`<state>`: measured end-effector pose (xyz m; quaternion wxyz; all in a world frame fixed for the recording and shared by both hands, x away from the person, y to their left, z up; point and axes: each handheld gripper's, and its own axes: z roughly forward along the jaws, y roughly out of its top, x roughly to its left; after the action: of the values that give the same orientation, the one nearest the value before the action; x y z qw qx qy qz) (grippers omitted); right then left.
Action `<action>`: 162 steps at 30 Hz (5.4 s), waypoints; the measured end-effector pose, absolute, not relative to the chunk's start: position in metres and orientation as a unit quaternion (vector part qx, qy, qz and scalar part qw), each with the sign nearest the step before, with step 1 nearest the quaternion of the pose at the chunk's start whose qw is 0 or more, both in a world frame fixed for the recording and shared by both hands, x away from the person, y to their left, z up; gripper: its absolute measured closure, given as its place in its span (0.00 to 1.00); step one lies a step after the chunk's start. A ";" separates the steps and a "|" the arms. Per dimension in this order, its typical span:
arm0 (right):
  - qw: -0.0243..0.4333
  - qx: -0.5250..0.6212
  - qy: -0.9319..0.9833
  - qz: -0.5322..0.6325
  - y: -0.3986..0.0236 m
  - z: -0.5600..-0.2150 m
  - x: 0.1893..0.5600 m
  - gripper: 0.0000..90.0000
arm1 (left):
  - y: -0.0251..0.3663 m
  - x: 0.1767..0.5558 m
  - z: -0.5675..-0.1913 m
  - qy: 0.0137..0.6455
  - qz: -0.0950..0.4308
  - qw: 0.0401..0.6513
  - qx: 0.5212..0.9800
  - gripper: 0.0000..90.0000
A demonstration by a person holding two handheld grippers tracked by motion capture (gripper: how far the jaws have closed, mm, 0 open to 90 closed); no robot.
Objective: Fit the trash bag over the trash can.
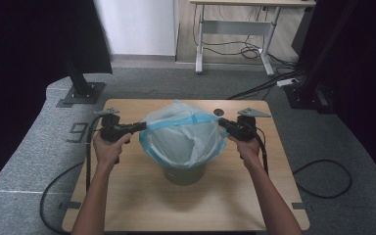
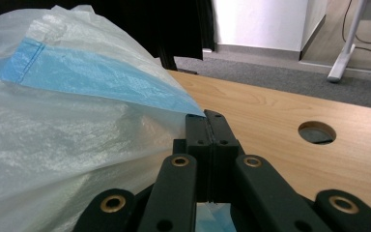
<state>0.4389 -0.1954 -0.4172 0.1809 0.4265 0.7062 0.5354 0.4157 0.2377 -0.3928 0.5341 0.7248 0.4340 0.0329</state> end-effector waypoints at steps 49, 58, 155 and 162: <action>0.207 0.390 0.699 0.562 -0.211 -0.429 0.391 0.85 | 0.240 0.393 -0.409 0.405 0.055 0.546 0.731 0.99; 0.222 0.377 0.695 0.571 -0.214 -0.411 0.389 0.84 | 0.243 0.391 -0.396 0.401 0.068 0.555 0.725 0.99; 0.106 0.312 0.725 0.605 -0.211 -0.434 0.325 0.40 | 0.218 0.413 -0.440 0.454 0.023 0.461 0.762 1.00; 0.092 0.292 0.745 0.593 -0.198 -0.443 0.318 0.37 | 0.219 0.412 -0.442 0.454 0.015 0.463 0.761 1.00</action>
<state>0.3179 -0.1982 -0.4433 0.0917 0.2917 0.7451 0.5928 0.4125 0.2192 -0.4418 0.4635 0.7609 0.4538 0.0151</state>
